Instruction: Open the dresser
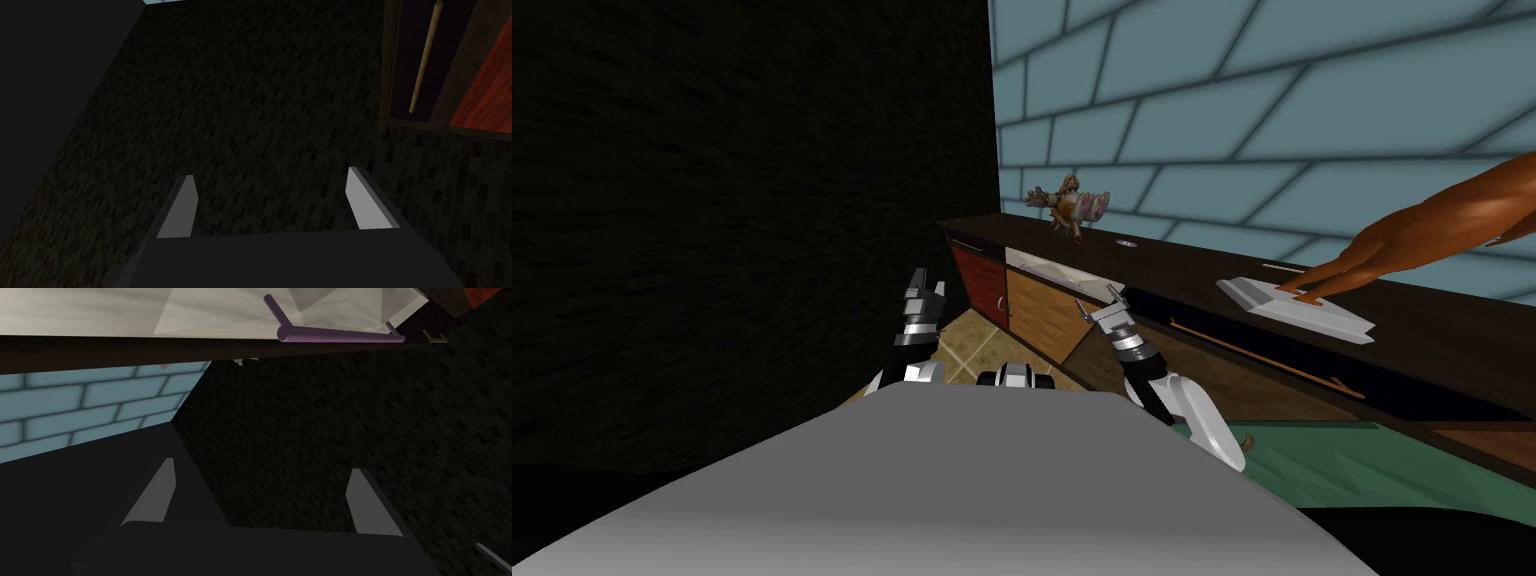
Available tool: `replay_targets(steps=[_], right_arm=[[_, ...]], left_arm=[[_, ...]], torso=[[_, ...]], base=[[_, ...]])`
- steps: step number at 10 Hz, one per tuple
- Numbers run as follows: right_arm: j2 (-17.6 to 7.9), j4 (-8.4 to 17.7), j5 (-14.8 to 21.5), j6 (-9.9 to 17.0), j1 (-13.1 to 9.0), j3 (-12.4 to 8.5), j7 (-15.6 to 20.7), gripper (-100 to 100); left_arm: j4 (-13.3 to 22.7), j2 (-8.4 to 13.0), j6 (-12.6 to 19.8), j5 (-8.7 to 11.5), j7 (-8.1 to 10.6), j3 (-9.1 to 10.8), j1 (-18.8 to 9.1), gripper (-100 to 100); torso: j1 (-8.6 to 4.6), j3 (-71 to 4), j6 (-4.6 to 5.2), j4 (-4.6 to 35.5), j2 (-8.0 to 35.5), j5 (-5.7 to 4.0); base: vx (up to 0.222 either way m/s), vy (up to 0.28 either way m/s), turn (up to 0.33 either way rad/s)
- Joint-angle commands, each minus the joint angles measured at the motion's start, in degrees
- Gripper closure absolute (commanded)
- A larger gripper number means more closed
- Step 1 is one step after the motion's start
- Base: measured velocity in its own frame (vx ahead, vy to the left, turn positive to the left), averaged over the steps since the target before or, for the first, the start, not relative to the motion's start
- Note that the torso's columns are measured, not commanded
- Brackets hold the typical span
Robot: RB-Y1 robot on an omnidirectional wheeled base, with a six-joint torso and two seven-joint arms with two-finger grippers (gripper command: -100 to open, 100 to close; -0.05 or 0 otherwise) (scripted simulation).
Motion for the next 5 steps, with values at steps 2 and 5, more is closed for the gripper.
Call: replay_targets(steps=[2, 5], right_arm=[[-1.9, 1.2, 5.5, 0.3, -0.3, -1.3, 4.7, -100], [-3.4, 2.0, 10.0, 0.6, -0.6, -2.2, 7.9, -100]], left_arm=[[0.0, 0.0, 0.0, 0.0, 0.0, 0.0, 0.0, 0], [0.0, 0.0, 0.0, 0.0, 0.0, 0.0, 0.0, 0]], torso=[[0.0, 0.0, 0.0, 0.0, 0.0, 0.0], [-0.05, 0.0, -0.01, 0.0, 0.0, -0.02]], base=[[0.051, 0.061, -0.074], [0.044, 0.049, -0.047]])
